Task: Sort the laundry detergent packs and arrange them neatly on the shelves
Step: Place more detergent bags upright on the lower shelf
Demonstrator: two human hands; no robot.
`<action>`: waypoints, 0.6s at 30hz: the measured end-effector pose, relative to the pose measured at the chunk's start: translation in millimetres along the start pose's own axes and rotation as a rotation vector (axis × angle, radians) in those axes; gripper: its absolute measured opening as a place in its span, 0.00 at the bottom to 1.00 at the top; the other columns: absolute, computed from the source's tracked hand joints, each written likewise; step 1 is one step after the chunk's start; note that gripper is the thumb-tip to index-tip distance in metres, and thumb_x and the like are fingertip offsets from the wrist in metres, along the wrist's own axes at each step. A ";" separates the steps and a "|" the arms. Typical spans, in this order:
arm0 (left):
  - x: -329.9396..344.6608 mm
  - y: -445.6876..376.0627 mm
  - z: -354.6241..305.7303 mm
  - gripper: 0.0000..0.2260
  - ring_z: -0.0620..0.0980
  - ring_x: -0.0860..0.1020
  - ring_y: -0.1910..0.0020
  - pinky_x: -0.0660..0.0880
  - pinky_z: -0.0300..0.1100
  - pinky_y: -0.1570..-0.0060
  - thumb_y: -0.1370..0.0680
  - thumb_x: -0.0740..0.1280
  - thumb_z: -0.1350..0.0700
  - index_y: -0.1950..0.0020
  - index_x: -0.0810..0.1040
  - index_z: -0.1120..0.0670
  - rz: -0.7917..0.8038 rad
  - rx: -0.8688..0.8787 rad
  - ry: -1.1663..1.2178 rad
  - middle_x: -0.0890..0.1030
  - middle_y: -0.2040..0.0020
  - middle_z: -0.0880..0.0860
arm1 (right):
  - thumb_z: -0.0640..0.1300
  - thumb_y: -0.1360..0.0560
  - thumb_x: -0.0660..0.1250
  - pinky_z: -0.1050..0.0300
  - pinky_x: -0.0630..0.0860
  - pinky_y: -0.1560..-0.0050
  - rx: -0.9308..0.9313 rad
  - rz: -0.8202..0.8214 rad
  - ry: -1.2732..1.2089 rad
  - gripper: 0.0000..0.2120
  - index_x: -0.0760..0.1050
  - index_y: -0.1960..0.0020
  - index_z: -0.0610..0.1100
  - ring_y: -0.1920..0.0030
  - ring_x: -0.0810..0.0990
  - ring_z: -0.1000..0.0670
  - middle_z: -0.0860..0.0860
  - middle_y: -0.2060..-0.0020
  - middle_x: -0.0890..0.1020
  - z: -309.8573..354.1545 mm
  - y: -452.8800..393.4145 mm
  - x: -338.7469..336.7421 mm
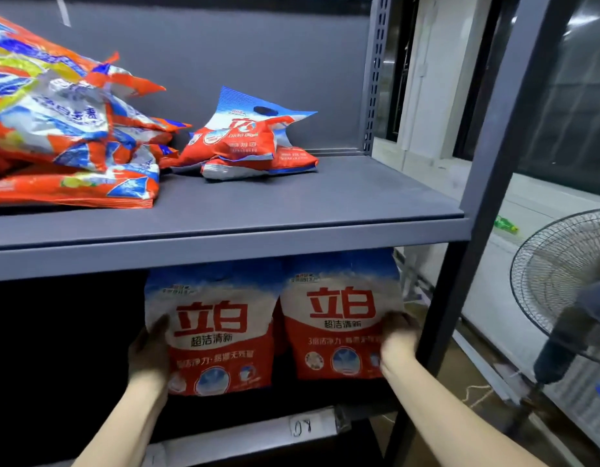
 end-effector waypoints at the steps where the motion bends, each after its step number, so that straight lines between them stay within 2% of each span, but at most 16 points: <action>1: 7.6 -8.3 6.6 0.19 0.64 0.77 0.48 0.72 0.55 0.44 0.19 0.60 0.52 0.33 0.70 0.63 0.039 -0.042 0.001 0.74 0.37 0.66 | 0.35 0.23 0.56 0.55 0.71 0.64 -0.005 -0.007 -0.006 0.11 0.74 0.60 0.43 0.65 0.76 0.47 0.45 0.64 0.78 -2.0 -6.0 6.6; 3: 25.6 -9.9 29.1 0.21 0.64 0.76 0.49 0.71 0.57 0.47 0.18 0.57 0.48 0.30 0.68 0.60 0.195 -0.234 0.047 0.73 0.35 0.67 | 0.35 0.24 0.55 0.57 0.71 0.67 -0.047 0.020 0.033 0.13 0.75 0.62 0.41 0.66 0.76 0.46 0.42 0.65 0.79 1.2 -13.3 16.9; 5: 36.2 -14.3 45.9 0.21 0.68 0.75 0.42 0.71 0.62 0.45 0.18 0.56 0.46 0.29 0.67 0.57 0.277 -0.328 0.081 0.74 0.37 0.67 | 0.34 0.24 0.54 0.62 0.70 0.72 -0.086 0.072 0.072 0.14 0.74 0.64 0.42 0.70 0.76 0.47 0.44 0.68 0.79 2.4 -23.1 29.9; 8: 43.8 -24.2 50.9 0.19 0.68 0.78 0.46 0.73 0.65 0.47 0.19 0.57 0.47 0.33 0.71 0.56 0.284 -0.220 0.060 0.78 0.42 0.65 | 0.34 0.25 0.54 0.61 0.73 0.75 -0.079 0.165 0.109 0.13 0.76 0.60 0.40 0.71 0.79 0.47 0.44 0.68 0.81 -4.6 -34.4 49.4; 11: 41.6 -32.6 49.1 0.18 0.62 0.81 0.54 0.78 0.59 0.55 0.20 0.61 0.45 0.36 0.73 0.54 0.171 -0.064 0.031 0.81 0.46 0.61 | 0.34 0.27 0.55 0.58 0.75 0.75 -0.070 0.158 0.123 0.11 0.77 0.56 0.37 0.69 0.81 0.45 0.41 0.65 0.83 -17.1 -49.1 57.8; 13: 39.8 -40.6 49.7 0.23 0.60 0.82 0.54 0.79 0.58 0.56 0.24 0.63 0.41 0.34 0.69 0.51 0.115 0.023 -0.065 0.81 0.45 0.59 | 0.36 0.24 0.55 0.54 0.77 0.68 -0.081 0.170 0.160 0.11 0.76 0.50 0.37 0.61 0.82 0.41 0.39 0.59 0.83 -25.1 -57.0 62.0; 15: 36.2 -47.4 50.7 0.31 0.60 0.81 0.52 0.79 0.59 0.54 0.29 0.65 0.37 0.31 0.64 0.50 0.070 0.093 -0.202 0.78 0.42 0.60 | 0.41 0.21 0.56 0.43 0.79 0.52 -0.118 0.219 0.264 0.11 0.71 0.42 0.38 0.48 0.80 0.38 0.38 0.49 0.79 -30.2 -60.5 67.4; 16: 33.7 -49.9 52.9 0.35 0.61 0.80 0.50 0.77 0.61 0.51 0.31 0.66 0.34 0.30 0.61 0.51 0.034 0.107 -0.303 0.77 0.40 0.61 | 0.44 0.20 0.58 0.39 0.75 0.45 -0.147 0.228 0.360 0.14 0.68 0.37 0.40 0.42 0.76 0.38 0.39 0.43 0.76 -31.9 -60.0 67.6; 18: 27.2 -50.5 54.5 0.47 0.66 0.74 0.41 0.71 0.64 0.42 0.35 0.65 0.27 0.29 0.59 0.57 -0.057 0.118 -0.587 0.71 0.36 0.65 | 0.48 0.23 0.64 0.40 0.69 0.36 -0.251 0.150 0.552 0.24 0.62 0.30 0.42 0.35 0.69 0.40 0.42 0.36 0.70 -25.0 -51.3 59.4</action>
Point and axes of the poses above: each hand's wrist, its own y-axis away from the middle knuckle, its own x-axis out of the palm, z = x × y, the point moved 10 cm from there along -y, towards the middle knuckle
